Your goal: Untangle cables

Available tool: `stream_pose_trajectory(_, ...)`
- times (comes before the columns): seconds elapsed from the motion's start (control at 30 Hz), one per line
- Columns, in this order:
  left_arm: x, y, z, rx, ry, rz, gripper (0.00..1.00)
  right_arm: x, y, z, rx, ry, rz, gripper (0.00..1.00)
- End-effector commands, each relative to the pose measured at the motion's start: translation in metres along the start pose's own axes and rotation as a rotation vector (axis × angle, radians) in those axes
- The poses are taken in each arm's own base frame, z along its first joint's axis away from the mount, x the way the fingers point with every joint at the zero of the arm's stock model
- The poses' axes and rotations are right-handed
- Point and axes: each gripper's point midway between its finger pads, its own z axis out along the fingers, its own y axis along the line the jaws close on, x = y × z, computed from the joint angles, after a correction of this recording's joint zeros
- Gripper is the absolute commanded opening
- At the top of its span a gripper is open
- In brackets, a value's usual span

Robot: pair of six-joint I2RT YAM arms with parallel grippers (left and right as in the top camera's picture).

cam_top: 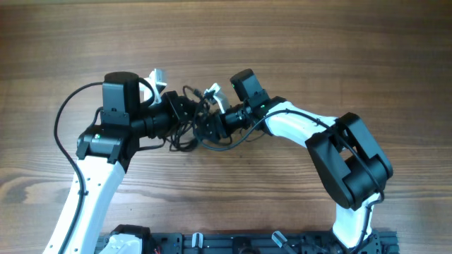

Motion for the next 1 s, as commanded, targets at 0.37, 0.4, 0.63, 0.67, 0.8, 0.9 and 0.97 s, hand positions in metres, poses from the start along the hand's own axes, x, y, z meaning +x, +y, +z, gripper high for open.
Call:
stream_pose_trajectory(0.37,0.017,-0.047,-0.045,0.36,0.235,-0.072,0.04,-0.005,-0.14,-0.093,0.623,-0.205,0.443,0.04)
stream_pose_trajectory(0.4,0.015,-0.047,-0.05,0.378,0.233,-0.071,0.04,-0.006,-0.144,-0.099,0.628,-0.218,0.46,0.04)
stream_pose_trajectory(0.63,-0.002,-0.038,-0.063,0.39,0.174,-0.108,0.04,0.004,-0.184,-0.152,0.717,-0.29,0.603,0.04)
stream_pose_trajectory(0.67,-0.003,-0.037,-0.065,0.388,0.168,-0.117,0.04,0.008,-0.192,-0.163,0.749,-0.304,0.633,0.04)
stream_pose_trajectory(0.8,-0.01,-0.033,-0.069,0.385,0.14,-0.127,0.04,0.022,-0.225,-0.215,0.863,-0.378,0.728,0.04)
stream_pose_trajectory(0.9,-0.018,-0.028,-0.074,0.384,0.107,-0.123,0.04,0.035,-0.245,-0.252,0.927,-0.43,0.795,0.04)
stream_pose_trajectory(0.97,-0.026,-0.02,-0.079,0.37,0.059,-0.101,0.04,0.049,-0.259,-0.282,0.981,-0.467,0.855,0.04)
